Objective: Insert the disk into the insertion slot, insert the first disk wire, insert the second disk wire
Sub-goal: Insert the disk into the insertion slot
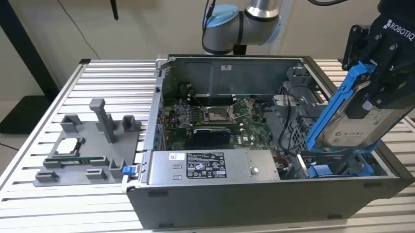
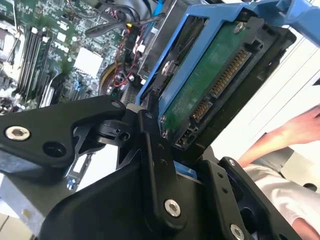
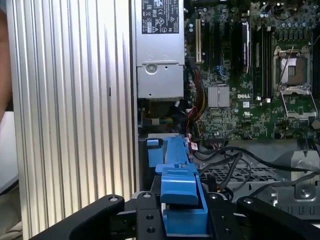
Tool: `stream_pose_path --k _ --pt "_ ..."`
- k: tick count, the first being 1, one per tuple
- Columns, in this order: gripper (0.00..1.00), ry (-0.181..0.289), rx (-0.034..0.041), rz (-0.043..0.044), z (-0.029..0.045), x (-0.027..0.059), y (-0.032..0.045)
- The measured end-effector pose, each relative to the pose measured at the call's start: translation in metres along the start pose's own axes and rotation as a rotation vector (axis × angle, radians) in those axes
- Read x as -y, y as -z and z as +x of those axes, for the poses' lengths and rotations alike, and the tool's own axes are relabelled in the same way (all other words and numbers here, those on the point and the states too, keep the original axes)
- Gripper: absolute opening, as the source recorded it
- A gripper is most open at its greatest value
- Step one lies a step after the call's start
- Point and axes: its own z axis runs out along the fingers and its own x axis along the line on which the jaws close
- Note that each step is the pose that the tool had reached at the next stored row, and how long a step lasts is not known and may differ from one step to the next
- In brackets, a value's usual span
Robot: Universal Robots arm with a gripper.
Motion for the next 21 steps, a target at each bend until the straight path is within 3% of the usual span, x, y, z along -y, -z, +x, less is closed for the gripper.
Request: stream_pose_path --k 15,21 --pt "0.0 -0.01 0.0005 0.0001 -0.0002 0.0032 -0.0049" --pt "0.0 -0.01 0.0008 0.0001 -0.0002 0.0052 -0.0111"
